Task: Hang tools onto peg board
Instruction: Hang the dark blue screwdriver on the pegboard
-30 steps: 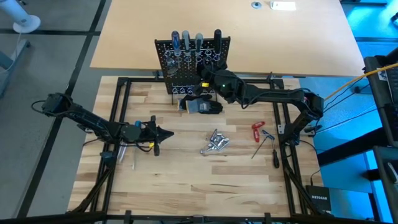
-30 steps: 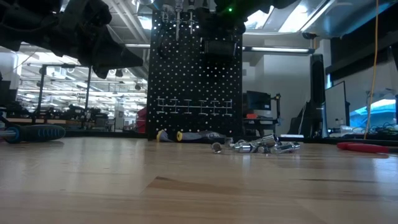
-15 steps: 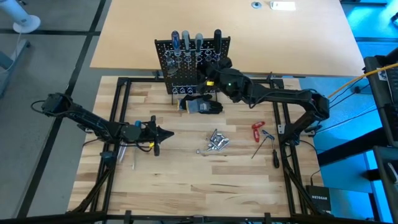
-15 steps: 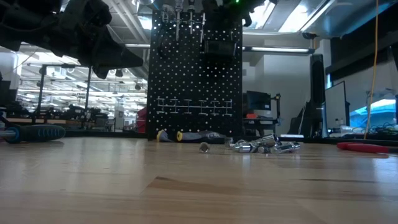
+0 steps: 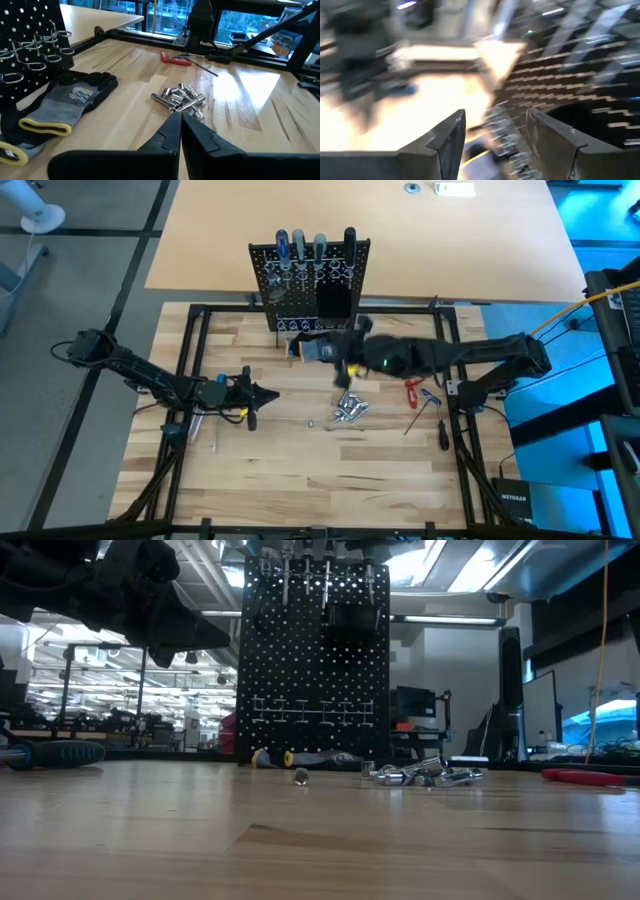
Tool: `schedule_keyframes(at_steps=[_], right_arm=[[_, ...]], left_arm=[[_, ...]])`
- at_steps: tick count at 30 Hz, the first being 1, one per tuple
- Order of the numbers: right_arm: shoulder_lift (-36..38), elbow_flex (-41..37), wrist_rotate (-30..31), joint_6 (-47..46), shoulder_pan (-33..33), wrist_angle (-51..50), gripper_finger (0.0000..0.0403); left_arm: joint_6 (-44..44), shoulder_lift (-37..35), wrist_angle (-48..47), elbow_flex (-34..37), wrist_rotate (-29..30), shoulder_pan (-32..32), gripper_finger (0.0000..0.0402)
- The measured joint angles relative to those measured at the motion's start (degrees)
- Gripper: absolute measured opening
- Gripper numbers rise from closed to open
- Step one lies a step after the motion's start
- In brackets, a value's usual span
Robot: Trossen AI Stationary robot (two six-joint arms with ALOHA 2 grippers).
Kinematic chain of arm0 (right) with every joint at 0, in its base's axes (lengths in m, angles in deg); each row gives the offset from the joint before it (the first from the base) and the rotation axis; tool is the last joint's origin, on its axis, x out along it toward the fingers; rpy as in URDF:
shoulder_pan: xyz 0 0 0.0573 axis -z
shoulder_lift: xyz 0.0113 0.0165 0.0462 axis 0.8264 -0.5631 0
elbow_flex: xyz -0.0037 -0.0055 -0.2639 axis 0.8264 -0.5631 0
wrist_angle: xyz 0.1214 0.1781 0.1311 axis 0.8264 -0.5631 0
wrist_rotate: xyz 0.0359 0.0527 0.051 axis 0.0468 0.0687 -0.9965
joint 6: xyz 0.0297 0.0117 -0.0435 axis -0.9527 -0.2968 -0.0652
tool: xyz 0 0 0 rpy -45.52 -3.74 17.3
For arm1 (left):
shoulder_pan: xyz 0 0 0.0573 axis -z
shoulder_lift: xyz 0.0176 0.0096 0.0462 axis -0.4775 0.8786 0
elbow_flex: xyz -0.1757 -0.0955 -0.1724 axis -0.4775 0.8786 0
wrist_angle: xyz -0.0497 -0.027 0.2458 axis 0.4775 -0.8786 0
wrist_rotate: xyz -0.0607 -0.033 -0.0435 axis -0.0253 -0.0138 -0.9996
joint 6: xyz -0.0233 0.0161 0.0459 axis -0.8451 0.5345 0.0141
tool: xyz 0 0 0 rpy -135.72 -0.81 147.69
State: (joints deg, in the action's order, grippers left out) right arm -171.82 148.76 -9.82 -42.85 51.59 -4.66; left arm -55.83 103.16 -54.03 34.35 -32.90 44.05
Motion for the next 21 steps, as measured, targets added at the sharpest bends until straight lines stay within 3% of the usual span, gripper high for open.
schedule_keyframes(at_steps=[5,11,15,18,21], right_arm=[[-0.97,-3.95,-5.68,-5.56,-7.11,-4.76,0.0209],[-0.99,-20.00,-0.68,-11.59,-14.35,9.70,0.0209],[-0.99,-29.38,2.13,-15.24,-15.43,19.35,0.0209],[-0.99,-33.69,2.00,-17.37,-15.35,24.91,0.0209],[-0.99,-35.87,1.99,-17.39,-15.35,27.69,0.0209]], left_arm=[[-6.48,0.00,0.03,0.00,-0.02,0.00,0.0004],[-12.95,0.00,-0.08,0.00,-0.01,-0.68,0.0004],[-14.04,0.00,-0.72,0.00,0.11,-2.11,0.0004],[-14.77,0.00,-2.39,0.00,-0.71,-3.57,0.0006],[-16.80,0.00,-5.21,-0.02,-3.89,-5.67,0.0034]])
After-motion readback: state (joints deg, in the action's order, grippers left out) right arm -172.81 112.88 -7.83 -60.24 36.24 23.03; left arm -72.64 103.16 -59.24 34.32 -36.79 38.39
